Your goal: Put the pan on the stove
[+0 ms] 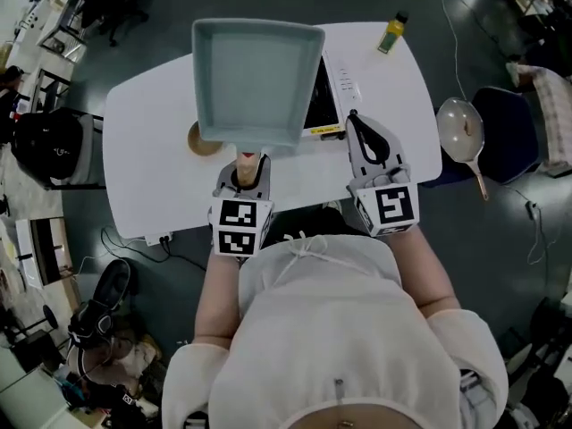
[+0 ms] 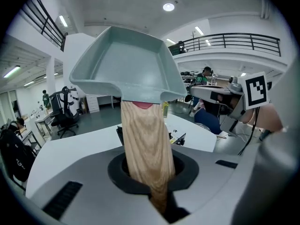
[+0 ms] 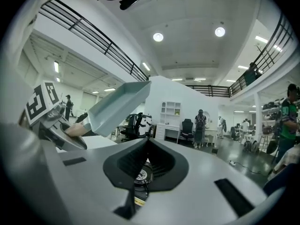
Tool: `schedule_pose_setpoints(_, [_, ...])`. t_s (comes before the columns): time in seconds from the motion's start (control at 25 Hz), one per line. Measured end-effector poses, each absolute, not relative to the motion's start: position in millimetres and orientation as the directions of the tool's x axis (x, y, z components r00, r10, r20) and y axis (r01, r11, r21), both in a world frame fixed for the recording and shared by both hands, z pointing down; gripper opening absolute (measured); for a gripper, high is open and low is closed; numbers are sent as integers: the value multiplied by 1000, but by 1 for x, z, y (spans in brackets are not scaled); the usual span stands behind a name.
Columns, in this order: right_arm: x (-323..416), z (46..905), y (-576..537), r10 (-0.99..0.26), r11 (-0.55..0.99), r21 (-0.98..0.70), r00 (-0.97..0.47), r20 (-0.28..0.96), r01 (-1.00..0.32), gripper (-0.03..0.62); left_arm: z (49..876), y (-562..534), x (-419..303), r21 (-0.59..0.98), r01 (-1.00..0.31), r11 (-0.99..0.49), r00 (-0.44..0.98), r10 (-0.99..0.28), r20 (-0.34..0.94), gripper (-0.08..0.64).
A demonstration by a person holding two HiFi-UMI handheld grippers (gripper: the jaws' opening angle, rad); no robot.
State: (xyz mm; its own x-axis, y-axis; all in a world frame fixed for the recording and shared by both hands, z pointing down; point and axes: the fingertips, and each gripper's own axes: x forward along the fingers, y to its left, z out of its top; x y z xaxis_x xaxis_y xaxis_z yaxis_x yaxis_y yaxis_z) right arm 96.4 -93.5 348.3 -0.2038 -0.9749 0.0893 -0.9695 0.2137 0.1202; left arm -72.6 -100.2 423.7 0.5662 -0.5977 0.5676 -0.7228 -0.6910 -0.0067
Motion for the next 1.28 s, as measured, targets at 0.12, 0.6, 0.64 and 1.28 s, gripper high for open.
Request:
schedule_pose_setpoints(0.12, [117, 354, -116, -965, 251, 104, -241, 102, -962, 5, 437, -111, -50, 17, -747, -665, 542, -594, 594, 44])
schedule_pose_setpoints(0.6, [156, 402, -161, -888, 433, 30, -420, 189, -901, 5, 514, -120, -2, 119, -852, -510, 396, -478, 784, 44])
schedule_pose_setpoints(0.64, [154, 405, -164, -879, 448, 22, -436, 195, -894, 5, 519, -120, -1, 124, -856, -502, 387, -464, 797, 44])
schedule_pose_setpoints(1.28, [163, 445, -202, -786, 567, -7, -544, 294, -824, 5, 568, -118, 5, 247, -912, -328, 330, -228, 916, 44])
